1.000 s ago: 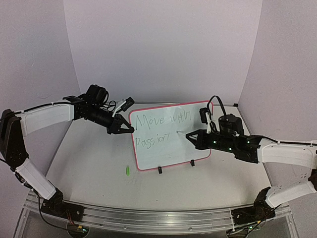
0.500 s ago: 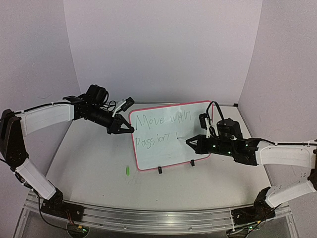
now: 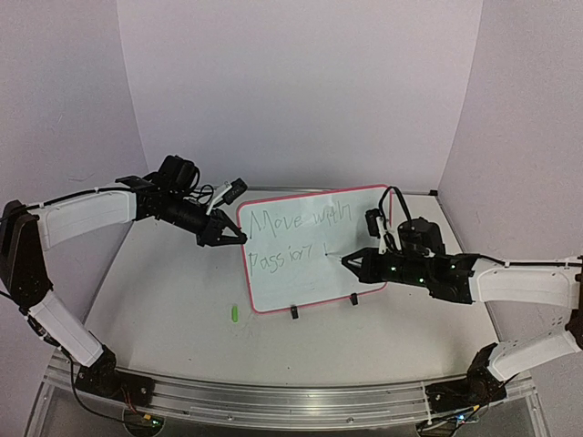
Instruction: Write a sentence on the whiteboard
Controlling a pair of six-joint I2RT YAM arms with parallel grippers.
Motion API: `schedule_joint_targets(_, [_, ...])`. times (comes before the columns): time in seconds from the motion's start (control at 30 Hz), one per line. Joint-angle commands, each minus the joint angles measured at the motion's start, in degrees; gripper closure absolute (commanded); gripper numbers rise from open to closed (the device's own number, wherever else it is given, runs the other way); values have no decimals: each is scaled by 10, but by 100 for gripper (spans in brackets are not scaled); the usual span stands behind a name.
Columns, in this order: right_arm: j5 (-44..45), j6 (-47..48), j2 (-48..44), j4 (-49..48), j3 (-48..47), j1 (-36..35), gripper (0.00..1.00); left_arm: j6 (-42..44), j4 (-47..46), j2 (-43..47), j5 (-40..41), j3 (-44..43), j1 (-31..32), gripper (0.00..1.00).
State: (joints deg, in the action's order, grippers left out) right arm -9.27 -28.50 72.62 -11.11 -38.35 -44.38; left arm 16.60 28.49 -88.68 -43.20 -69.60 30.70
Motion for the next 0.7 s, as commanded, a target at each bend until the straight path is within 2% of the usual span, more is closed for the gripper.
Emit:
schedule_joint_targets(0.0, [20, 11, -13, -25, -31, 3, 100, 21, 13, -8, 45, 3, 5, 100])
schedule_joint_targets(0.67, [67, 0, -41, -31, -11, 3, 100, 21, 14, -8, 46, 3, 5, 100])
